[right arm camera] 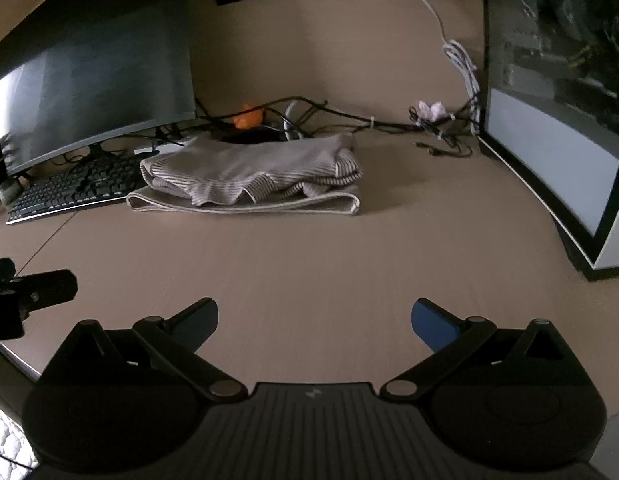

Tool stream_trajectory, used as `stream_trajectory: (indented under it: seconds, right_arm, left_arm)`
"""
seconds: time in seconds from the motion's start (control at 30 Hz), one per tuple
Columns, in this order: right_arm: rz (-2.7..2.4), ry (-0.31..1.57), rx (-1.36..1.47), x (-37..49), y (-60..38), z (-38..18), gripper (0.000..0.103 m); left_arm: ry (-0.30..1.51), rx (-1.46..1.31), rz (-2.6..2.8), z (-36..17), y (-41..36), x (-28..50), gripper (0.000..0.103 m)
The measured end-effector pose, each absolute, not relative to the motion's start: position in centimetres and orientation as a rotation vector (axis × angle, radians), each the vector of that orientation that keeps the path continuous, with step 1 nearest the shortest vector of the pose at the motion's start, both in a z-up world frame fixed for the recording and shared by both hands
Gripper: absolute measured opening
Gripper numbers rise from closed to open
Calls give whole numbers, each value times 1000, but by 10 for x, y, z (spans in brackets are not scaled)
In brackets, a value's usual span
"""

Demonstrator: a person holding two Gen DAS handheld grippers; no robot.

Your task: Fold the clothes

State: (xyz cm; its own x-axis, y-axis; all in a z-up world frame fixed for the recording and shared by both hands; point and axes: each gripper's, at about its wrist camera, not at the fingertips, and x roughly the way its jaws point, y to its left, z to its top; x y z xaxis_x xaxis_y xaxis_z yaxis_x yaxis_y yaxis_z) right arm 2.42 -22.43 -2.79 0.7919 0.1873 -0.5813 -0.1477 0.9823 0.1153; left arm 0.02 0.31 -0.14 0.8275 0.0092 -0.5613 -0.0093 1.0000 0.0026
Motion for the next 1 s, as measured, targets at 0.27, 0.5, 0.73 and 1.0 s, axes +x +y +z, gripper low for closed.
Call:
stream_trajectory:
  seconds: [0.27, 0.5, 0.73, 1.0]
  right_arm:
    - [221, 636, 54, 22, -224, -26, 103]
    - [210, 646, 55, 20, -225, -24, 103]
    - [221, 646, 56, 20, -220, -23, 103]
    - [225, 650, 49, 22, -217, -22, 103]
  left_arm:
    - [647, -96, 13, -7, 15, 1, 103]
    - [670, -121, 10, -9, 18, -2, 103]
    - [682, -127, 26, -8, 26, -2, 103]
    - [692, -132, 15, -11, 29, 0, 103]
